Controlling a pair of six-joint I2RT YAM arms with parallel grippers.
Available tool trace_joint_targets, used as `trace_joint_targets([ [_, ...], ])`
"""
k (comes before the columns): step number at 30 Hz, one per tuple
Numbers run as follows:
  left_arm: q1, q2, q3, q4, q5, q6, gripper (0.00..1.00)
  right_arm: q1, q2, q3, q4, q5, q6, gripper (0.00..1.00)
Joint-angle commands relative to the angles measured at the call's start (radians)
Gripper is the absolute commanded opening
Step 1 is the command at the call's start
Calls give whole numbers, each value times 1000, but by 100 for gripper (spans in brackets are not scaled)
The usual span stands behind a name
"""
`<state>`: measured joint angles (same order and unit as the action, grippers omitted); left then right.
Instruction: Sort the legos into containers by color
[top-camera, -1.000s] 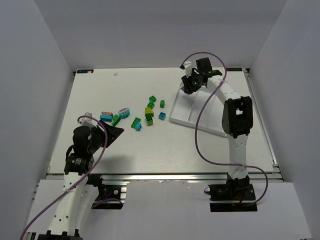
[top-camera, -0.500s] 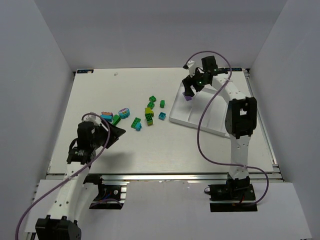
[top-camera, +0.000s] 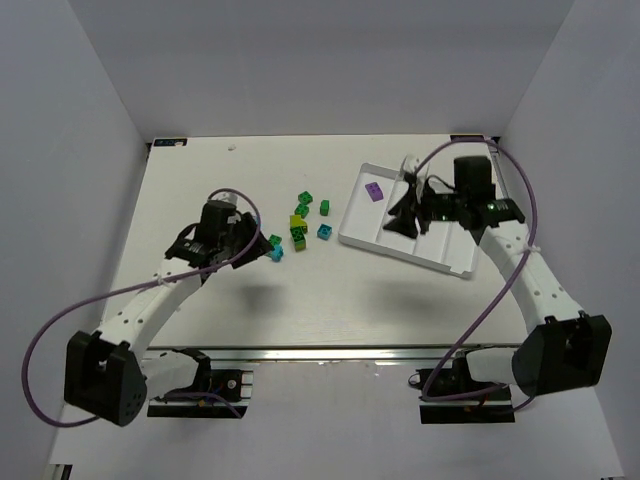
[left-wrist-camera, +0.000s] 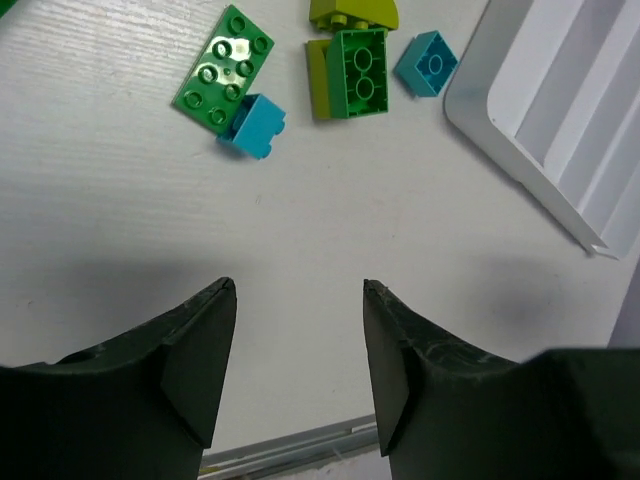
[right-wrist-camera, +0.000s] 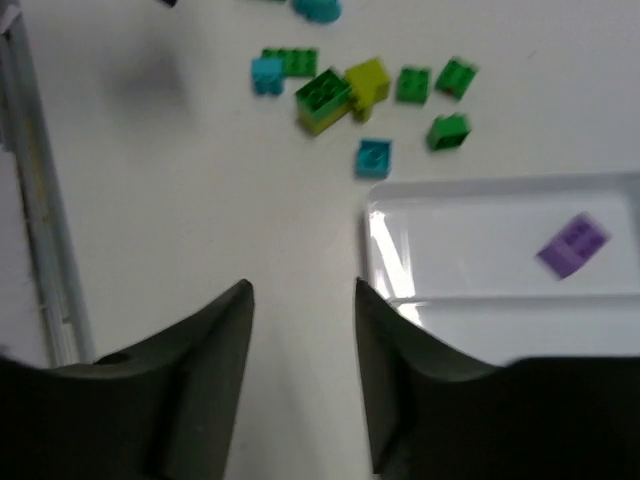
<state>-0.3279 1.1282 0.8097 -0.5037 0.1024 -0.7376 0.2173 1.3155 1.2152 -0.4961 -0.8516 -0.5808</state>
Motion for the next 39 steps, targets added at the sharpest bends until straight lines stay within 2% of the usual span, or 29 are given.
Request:
trace_joint_targets([
  [1, -62, 96, 95, -70, -151, 82, 65, -2, -97, -126, -39, -47, -21, 56],
  [3, -83, 168, 153, -93, -173, 131, 67, -2, -140, -152, -71, -4, -31, 63],
  [11, -145, 357, 275, -113, -302, 260, 69, -18, -265, -223, -113, 14, -77, 64],
  [20, -157, 510, 344, -59, -277, 337, 67, -47, -234, -212, -111, -47, -57, 64],
  [28, -165, 561, 364, -52, -282, 368, 65, -64, -233, -235, -73, -49, -11, 65],
  [39, -168, 616, 373, -38, -273, 391, 55, -87, -213, -232, -55, -44, 1, 66],
])
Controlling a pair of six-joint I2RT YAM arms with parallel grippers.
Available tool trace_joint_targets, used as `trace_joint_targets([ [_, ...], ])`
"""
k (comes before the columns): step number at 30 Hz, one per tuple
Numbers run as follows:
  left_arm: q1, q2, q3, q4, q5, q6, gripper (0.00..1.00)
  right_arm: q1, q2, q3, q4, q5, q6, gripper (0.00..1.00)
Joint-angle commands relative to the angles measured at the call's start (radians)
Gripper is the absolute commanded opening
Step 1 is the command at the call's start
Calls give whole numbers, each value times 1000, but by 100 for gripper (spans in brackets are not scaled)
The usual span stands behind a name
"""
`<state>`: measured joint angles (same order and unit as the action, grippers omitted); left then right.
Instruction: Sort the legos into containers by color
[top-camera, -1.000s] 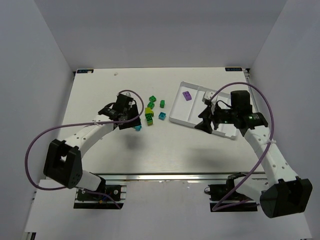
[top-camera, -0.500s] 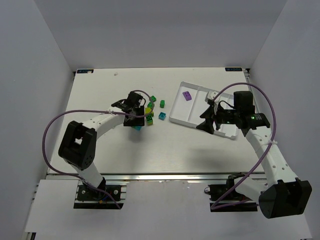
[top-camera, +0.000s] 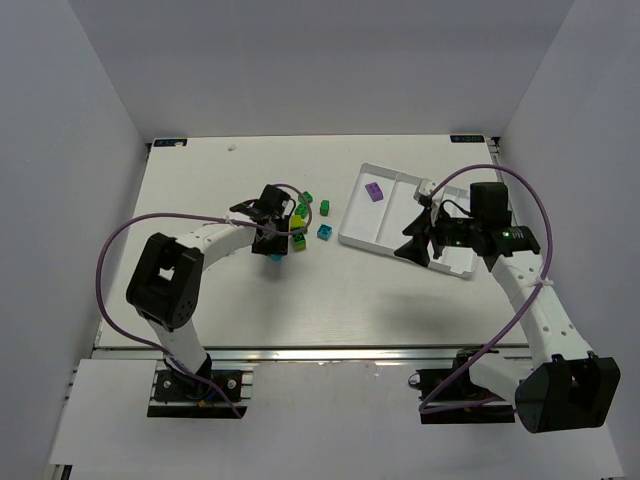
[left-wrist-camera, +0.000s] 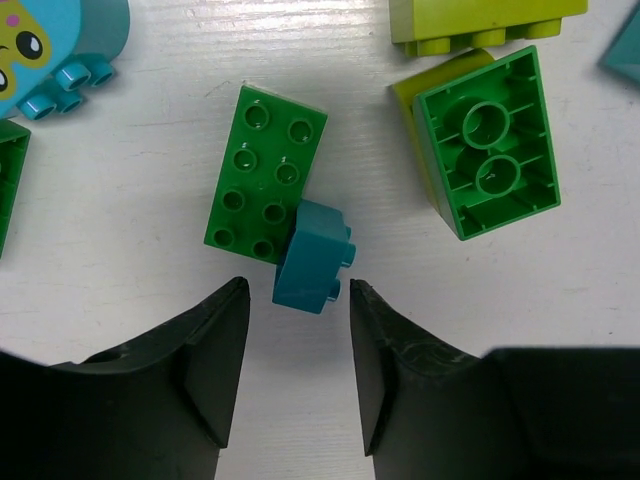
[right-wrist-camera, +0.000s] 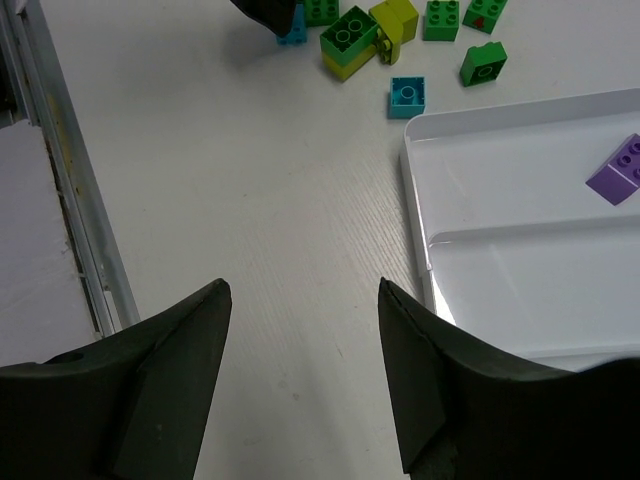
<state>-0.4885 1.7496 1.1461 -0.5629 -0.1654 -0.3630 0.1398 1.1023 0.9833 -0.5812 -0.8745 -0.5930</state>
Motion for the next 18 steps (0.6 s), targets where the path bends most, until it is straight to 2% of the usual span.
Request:
trace_joint_targets([
  [1, -9, -1, 38, 20, -8, 16, 53, -9, 1, 2, 34, -23, 15, 66],
  [12, -28, 50, 55, 21, -37, 32, 47, -23, -4, -14, 37, -32, 21, 66],
  [18, -30, 74, 75, 20, -51, 38, 35, -25, -9, -18, 37, -35, 21, 66],
])
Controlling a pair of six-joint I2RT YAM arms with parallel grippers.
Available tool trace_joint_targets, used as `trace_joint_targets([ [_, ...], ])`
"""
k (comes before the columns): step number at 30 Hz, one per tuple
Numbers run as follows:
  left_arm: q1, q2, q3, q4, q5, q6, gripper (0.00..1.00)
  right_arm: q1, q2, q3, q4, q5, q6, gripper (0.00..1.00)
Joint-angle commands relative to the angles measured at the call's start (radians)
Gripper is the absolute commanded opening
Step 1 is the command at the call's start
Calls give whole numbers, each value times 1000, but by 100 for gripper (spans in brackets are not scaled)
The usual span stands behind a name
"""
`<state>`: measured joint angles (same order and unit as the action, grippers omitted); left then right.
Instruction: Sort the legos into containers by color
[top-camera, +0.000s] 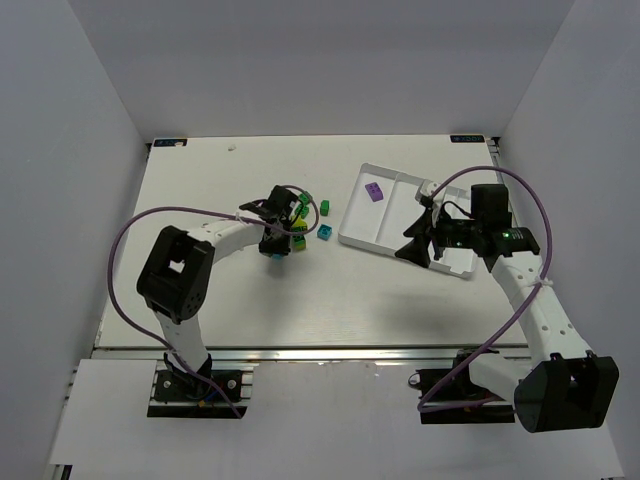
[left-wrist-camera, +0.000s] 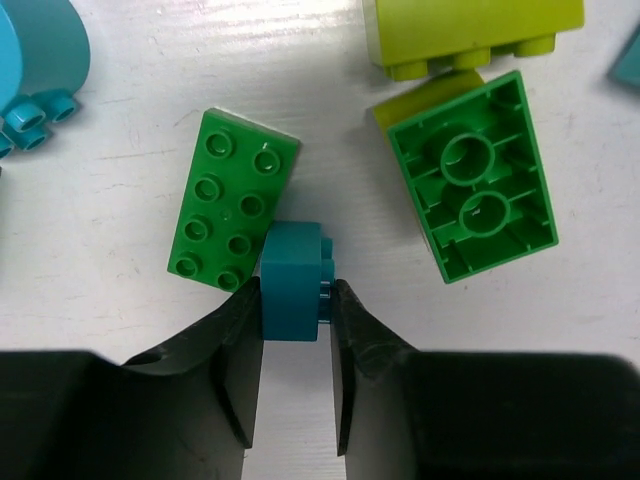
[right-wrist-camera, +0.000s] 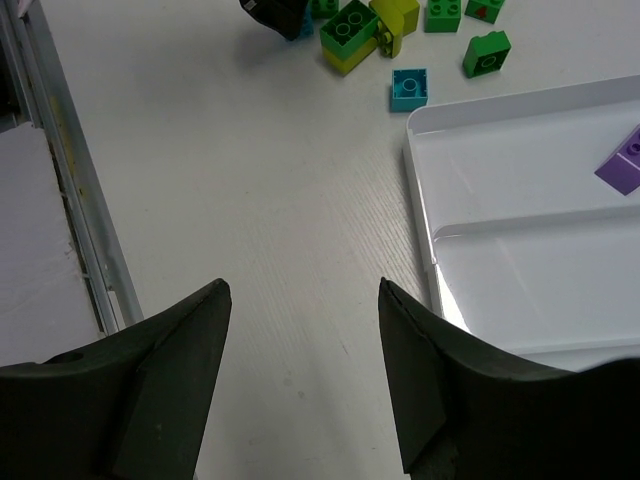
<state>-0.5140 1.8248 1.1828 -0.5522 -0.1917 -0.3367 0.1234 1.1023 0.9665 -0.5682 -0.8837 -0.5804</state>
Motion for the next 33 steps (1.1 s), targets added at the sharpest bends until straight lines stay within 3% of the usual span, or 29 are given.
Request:
trace_joint_targets([
  [1, -6, -1, 41, 3, -29, 11, 31, -8, -10, -2, 22, -27, 10, 66],
  [2, -6, -4, 49, -3, -28, 7, 24, -10, -10, -2, 21, -27, 8, 66],
  [7, -20, -76, 51, -29, -8, -33, 13, -11, -19, -2, 8, -32, 2, 66],
  [9, -23, -148, 22, -22, 43, -76, 7, -13, -31, -2, 11, -34, 8, 61],
  [10, -24, -174, 9, -12, 63, -93, 5, -13, -36, -3, 24, -31, 16, 56],
  [11, -27, -220, 0, 3, 110, -129, 3, -14, -41, -2, 31, -26, 27, 38],
  [13, -46, -257, -20, 20, 152, -166, 1, -21, -51, 0, 45, -8, 62, 17],
  [14, -55, -271, -22, 46, 164, -197, 1, -25, -56, 0, 63, 0, 74, 0],
  [20, -147, -256, 69, 181, 281, -268, 0, -64, -96, -15, 140, 95, 192, 0],
  [24, -205, -112, 225, 221, 324, -254, 0, -102, -127, -38, 189, 138, 237, 0],
  [33, -262, 361, 727, 307, 423, -278, 0, -156, -140, -45, 183, 144, 266, 3],
])
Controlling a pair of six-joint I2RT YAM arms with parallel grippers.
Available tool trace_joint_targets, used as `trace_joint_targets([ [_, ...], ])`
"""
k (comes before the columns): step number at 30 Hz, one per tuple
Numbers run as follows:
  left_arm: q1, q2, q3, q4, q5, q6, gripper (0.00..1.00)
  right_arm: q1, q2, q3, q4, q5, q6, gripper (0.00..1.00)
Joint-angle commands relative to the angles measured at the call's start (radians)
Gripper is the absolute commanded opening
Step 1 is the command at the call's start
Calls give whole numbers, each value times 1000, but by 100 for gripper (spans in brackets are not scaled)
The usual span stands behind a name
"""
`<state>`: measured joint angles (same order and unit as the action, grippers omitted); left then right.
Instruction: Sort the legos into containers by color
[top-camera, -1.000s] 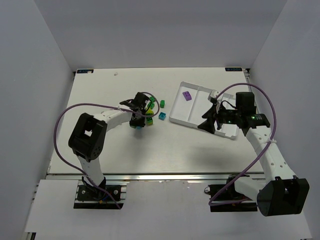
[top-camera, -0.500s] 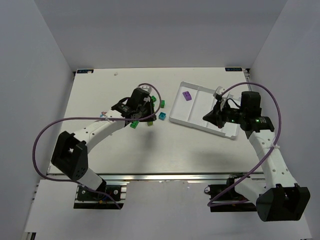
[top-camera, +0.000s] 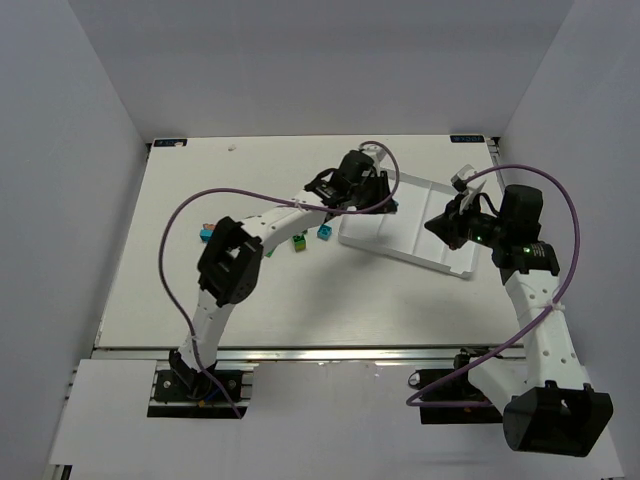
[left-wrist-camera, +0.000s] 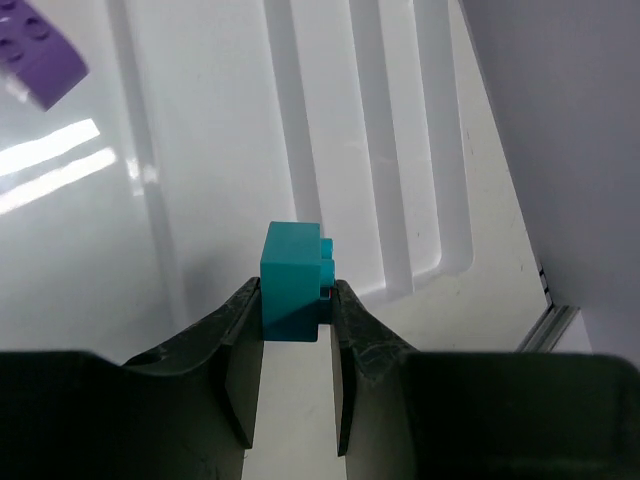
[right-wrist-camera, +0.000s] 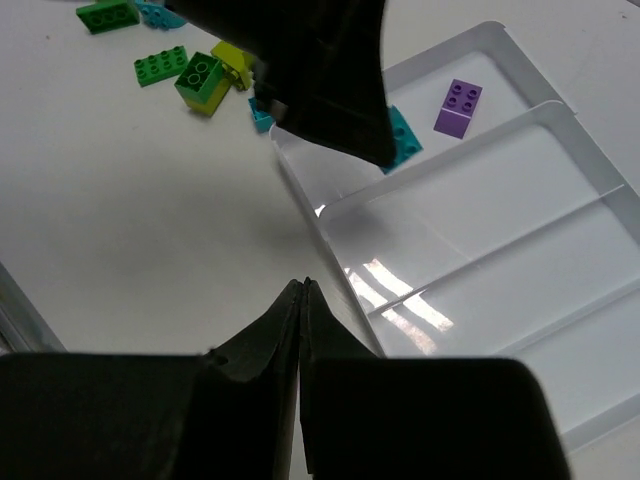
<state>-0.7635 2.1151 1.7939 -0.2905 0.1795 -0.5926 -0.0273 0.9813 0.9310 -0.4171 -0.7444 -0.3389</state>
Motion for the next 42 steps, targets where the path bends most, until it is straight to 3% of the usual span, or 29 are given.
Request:
trace_joint_targets([
  [1, -16, 110, 158, 47, 52, -33, 0, -6, -20, -8, 32, 8, 24, 4],
  [3, -23, 210, 270, 45, 32, -44, 2, -8, -20, -6, 32, 14, 26, 5],
  [8, -25, 333, 374, 73, -81, -68, 10, -16, -18, -8, 31, 17, 24, 7],
  [12, -25, 385, 423, 110, -129, -101, 33, -17, -15, -15, 29, 13, 20, 12],
  [14, -25, 410, 482, 82, -138, -115, 58, -19, -12, -23, 26, 16, 12, 24],
  [15, -25, 417, 498, 73, -132, -118, 63, -19, -10, -26, 27, 17, 9, 29],
  [16, -25, 421, 507, 73, -124, -124, 64, -19, -10, -29, 26, 17, -1, 37],
  [21, -25, 356, 475, 99, -98, -135, 68, -19, 0, -47, 5, -29, -57, 50],
  [22, -23, 315, 467, 93, -107, -119, 67, -19, 6, -47, -2, -44, -70, 51],
  [24, -22, 257, 424, 58, -144, -69, 54, -19, 23, -31, -35, -90, -126, 51],
  [25, -10, 171, 391, 50, -196, -58, 41, -19, 33, -21, -51, -104, -155, 51],
  [26, 0, 117, 284, 44, -227, -52, 14, -19, 57, -12, -64, -142, -211, 51],
  [27, 9, 56, 209, 57, -257, -46, 6, -16, 72, 0, -84, -151, -244, 51],
  [29, 33, -158, 29, 106, -322, -38, 0, 21, 127, 46, -144, -129, -299, 49],
  [30, 41, -229, -152, 158, -331, -36, 0, 45, 150, 61, -159, -106, -336, 48],
  [32, 62, -425, -311, 180, -362, -35, 12, 154, 215, 106, -175, -6, -342, 49],
  [33, 67, -484, -432, 157, -380, -39, 34, 191, 238, 121, -170, 35, -321, 50],
  [34, 75, -539, -485, 137, -396, -52, 46, 264, 259, 147, -163, 74, -305, 53],
  [35, 79, -591, -532, 114, -426, -58, 55, 298, 307, 158, -137, 132, -287, 59],
  [36, 82, -691, -616, 62, -440, -81, 64, 326, 330, 169, -108, 160, -258, 78],
  [38, 93, -788, -697, 25, -459, -104, 70, 414, 411, 227, -74, 227, -163, 88],
  [40, 98, -921, -796, -24, -477, -137, 78, 504, 480, 290, -75, 282, -94, 90],
  [42, 98, -1004, -855, -77, -515, -179, 79, 555, 598, 409, -100, 350, -68, 89],
])
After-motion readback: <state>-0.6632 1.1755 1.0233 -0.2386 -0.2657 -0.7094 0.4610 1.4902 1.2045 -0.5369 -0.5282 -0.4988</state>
